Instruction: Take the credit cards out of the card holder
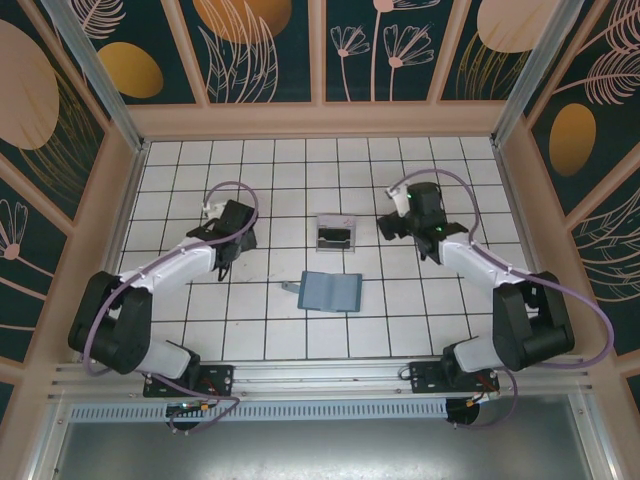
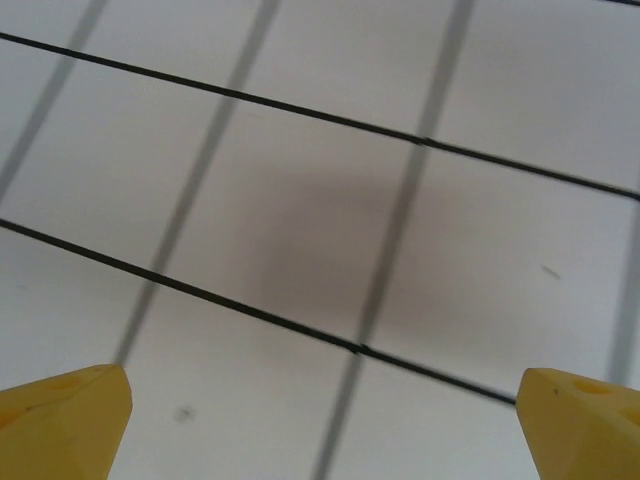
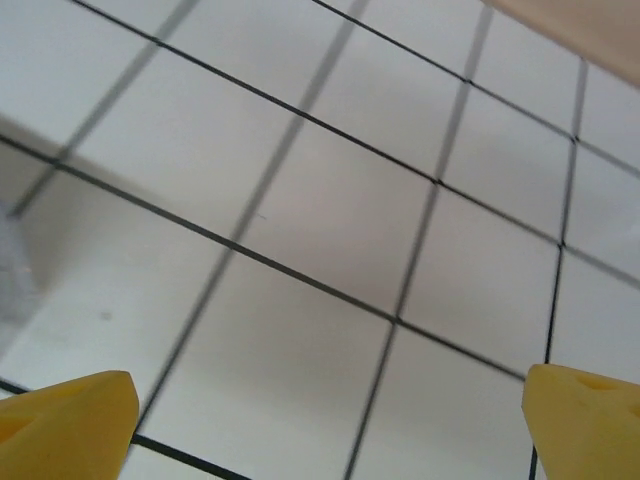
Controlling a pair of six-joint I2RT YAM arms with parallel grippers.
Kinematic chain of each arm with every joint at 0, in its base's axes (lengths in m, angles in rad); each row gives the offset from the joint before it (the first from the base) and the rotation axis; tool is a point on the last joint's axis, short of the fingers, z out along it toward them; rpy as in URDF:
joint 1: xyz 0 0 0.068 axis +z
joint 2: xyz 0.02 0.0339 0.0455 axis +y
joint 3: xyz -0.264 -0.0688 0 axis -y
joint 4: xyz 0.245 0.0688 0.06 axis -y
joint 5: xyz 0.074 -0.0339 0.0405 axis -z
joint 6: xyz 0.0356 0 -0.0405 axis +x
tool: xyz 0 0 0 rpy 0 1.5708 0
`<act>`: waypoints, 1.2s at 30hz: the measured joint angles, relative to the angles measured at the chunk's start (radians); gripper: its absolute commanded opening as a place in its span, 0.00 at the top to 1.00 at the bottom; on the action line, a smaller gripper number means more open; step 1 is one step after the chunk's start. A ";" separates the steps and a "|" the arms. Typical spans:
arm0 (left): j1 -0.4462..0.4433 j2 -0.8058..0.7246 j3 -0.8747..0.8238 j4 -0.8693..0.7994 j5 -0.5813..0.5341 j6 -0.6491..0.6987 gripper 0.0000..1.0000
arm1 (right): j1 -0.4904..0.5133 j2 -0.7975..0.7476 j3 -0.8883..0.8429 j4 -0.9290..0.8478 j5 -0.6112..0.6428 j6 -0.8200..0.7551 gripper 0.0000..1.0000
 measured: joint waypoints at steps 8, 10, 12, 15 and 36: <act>0.207 -0.030 -0.143 0.271 -0.077 0.084 0.01 | -0.211 0.004 -0.248 0.377 0.020 0.223 0.01; 0.245 -0.050 -0.175 0.351 -0.079 0.120 0.02 | -0.237 0.028 -0.281 0.480 0.037 0.269 0.01; 0.256 -0.080 -0.215 0.456 -0.087 0.172 0.02 | -0.243 0.059 -0.317 0.584 0.055 0.298 0.01; 0.262 -0.139 -0.322 0.673 -0.096 0.251 0.02 | -0.241 0.084 -0.351 0.674 0.075 0.319 0.01; 0.379 0.008 -0.593 1.486 0.183 0.470 0.01 | -0.315 0.131 -0.539 1.151 -0.015 0.342 0.01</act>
